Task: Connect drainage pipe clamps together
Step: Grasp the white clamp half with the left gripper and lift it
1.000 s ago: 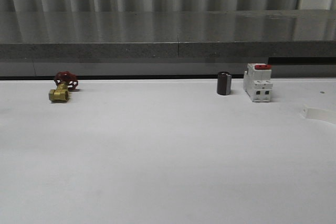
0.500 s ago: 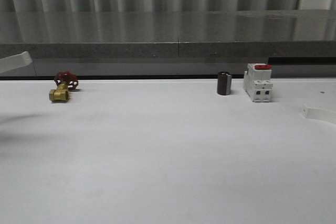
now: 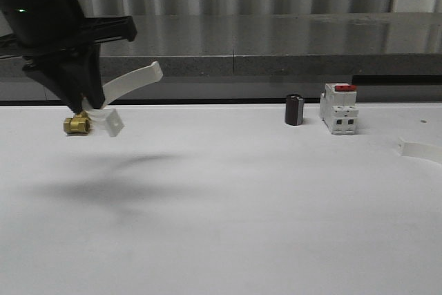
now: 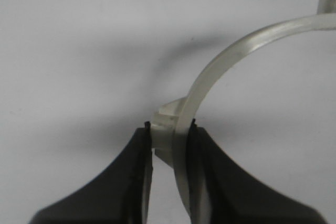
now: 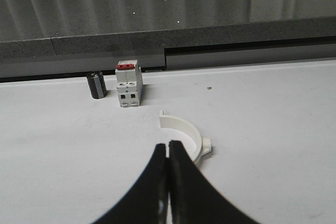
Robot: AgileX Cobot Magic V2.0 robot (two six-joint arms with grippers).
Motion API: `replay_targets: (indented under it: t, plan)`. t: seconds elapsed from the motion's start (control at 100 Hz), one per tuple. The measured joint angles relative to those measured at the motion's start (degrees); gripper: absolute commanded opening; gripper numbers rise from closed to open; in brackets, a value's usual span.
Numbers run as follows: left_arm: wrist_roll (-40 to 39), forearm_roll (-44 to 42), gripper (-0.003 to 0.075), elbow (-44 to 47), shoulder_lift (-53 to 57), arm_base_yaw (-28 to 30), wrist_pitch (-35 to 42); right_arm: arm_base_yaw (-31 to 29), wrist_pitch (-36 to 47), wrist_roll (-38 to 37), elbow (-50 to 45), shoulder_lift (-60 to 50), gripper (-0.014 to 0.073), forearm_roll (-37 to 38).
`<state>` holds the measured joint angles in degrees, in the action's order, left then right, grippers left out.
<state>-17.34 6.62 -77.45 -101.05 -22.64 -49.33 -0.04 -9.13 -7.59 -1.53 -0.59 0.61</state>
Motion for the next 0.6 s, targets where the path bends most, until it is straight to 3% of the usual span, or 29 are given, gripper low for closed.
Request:
replay_targets:
  t: [0.6]
  plan:
    - [-10.6,-0.2,0.004,-5.2,-10.7,-7.0,4.4,0.0,0.0,0.0,0.0,0.0,-0.0068,0.0]
